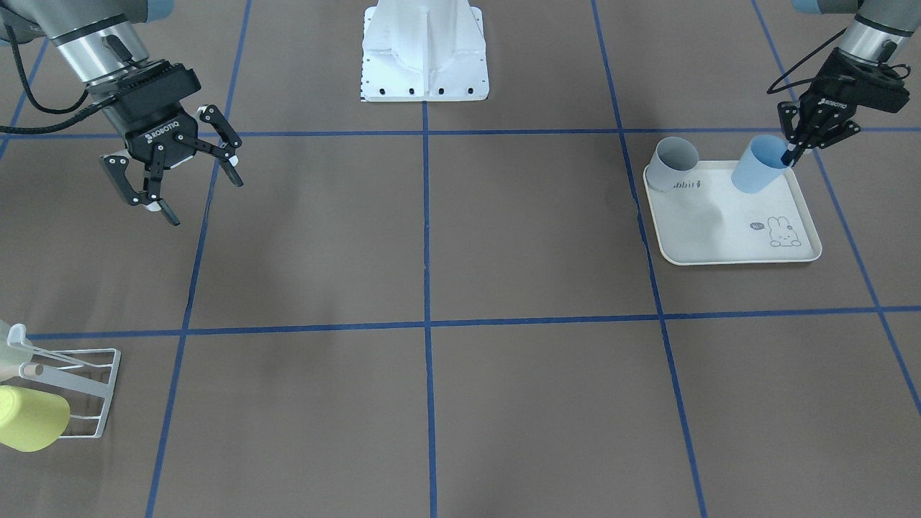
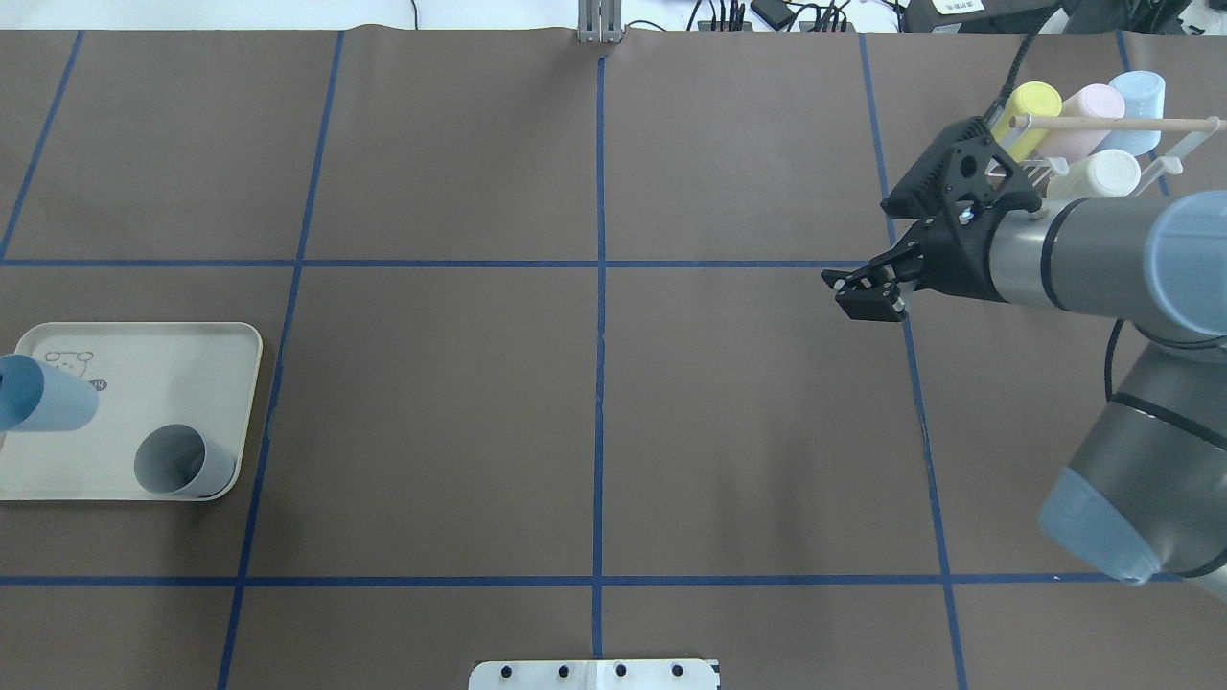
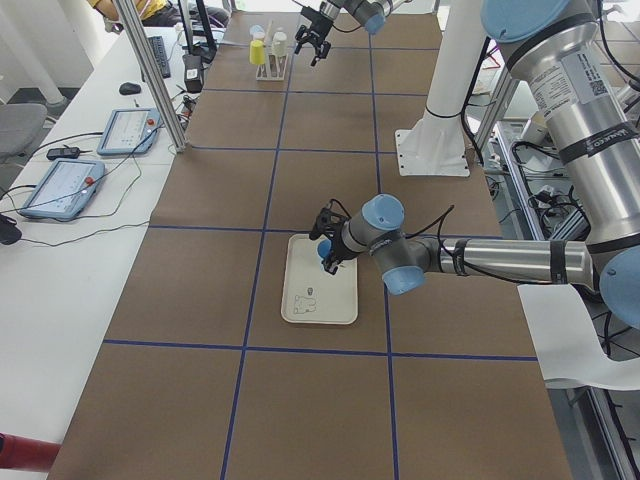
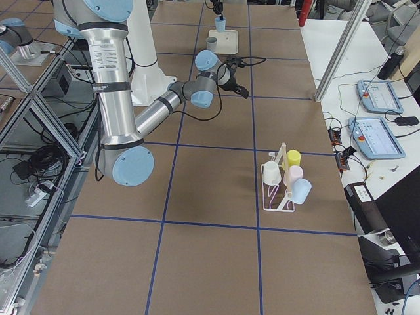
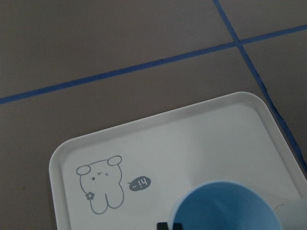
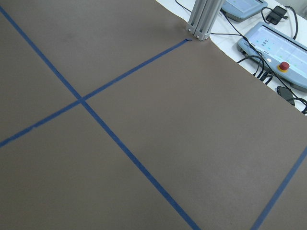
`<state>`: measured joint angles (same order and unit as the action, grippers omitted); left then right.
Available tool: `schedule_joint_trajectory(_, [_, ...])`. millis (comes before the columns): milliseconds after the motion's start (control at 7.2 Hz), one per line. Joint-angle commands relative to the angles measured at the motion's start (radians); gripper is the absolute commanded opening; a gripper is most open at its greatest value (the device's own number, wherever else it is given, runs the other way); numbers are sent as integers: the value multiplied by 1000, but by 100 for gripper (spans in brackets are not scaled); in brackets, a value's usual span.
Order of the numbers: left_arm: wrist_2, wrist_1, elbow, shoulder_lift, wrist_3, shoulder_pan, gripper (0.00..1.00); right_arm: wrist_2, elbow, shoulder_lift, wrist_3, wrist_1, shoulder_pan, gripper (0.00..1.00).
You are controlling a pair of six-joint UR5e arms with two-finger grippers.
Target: Transfer IKEA cup to right arm and place on rack
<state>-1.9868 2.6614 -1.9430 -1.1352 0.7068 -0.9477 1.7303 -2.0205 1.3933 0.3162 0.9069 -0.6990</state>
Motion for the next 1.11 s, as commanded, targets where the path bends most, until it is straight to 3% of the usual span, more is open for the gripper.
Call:
schedule_joint_trajectory(0, [-108,-6,-27,-95,29,-34,0,-8,148,-133,1,-236,91,100])
schedule_joint_trajectory(278, [-125,-20,-37,-222,191,-33,0,-41,181,-200,0,-260,163,100])
schedule_joint_trajectory(555, [-182,-121,-80,-367,351,-31,0,-43,187,-204,-11,-263,220,100])
schedule_joint_trajectory(972, [-190,-133,-77,-521,485,18,0,-58,194,-211,-14,-423,295,98])
